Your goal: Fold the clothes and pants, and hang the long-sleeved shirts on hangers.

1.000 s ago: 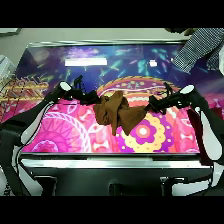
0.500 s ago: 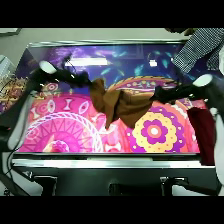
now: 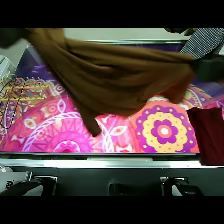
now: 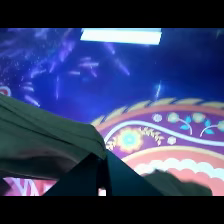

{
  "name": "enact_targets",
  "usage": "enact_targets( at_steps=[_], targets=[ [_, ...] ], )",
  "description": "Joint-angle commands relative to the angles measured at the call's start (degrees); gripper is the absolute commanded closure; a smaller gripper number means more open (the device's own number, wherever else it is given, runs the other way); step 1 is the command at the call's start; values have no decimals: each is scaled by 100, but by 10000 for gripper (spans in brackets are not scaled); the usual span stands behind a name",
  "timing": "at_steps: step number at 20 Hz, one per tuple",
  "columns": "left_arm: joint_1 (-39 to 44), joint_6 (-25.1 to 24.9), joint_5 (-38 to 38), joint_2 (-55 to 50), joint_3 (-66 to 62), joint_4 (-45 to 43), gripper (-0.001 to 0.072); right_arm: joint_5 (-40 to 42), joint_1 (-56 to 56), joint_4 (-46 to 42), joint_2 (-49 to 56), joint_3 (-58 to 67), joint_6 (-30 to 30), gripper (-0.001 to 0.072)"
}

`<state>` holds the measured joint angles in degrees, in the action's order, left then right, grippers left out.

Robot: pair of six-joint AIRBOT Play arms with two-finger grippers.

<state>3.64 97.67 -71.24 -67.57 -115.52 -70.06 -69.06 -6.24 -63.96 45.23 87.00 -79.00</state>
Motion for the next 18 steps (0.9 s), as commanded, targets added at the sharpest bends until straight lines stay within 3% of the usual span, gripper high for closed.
enact_targets(
  at_steps=[1, 4, 7, 11, 14, 18],
  targets=[
    [-35, 393, 7, 1152, -35, -623, 693, 256, -4, -979, -1217, 61, -640, 680],
    [-35, 544, 4, 1410, -28, -804, 693, 570, -4, -1362, -1438, 59, -1261, 680],
    [-35, 551, 11, 1228, 308, -800, 693, 573, -4, -1108, -774, 59, -1296, 679],
    [-35, 549, 48, 461, 1346, -802, 693, 813, 2, -85, 1145, 59, -1060, 679],
    [-35, 654, 297, -549, 2041, -802, 693, 1593, 83, 1158, 3016, 59, -472, 679],
    [-35, 651, 719, -2232, 2277, -728, 691, 2710, 662, 1698, 4946, 59, -459, 678]
  ],
)
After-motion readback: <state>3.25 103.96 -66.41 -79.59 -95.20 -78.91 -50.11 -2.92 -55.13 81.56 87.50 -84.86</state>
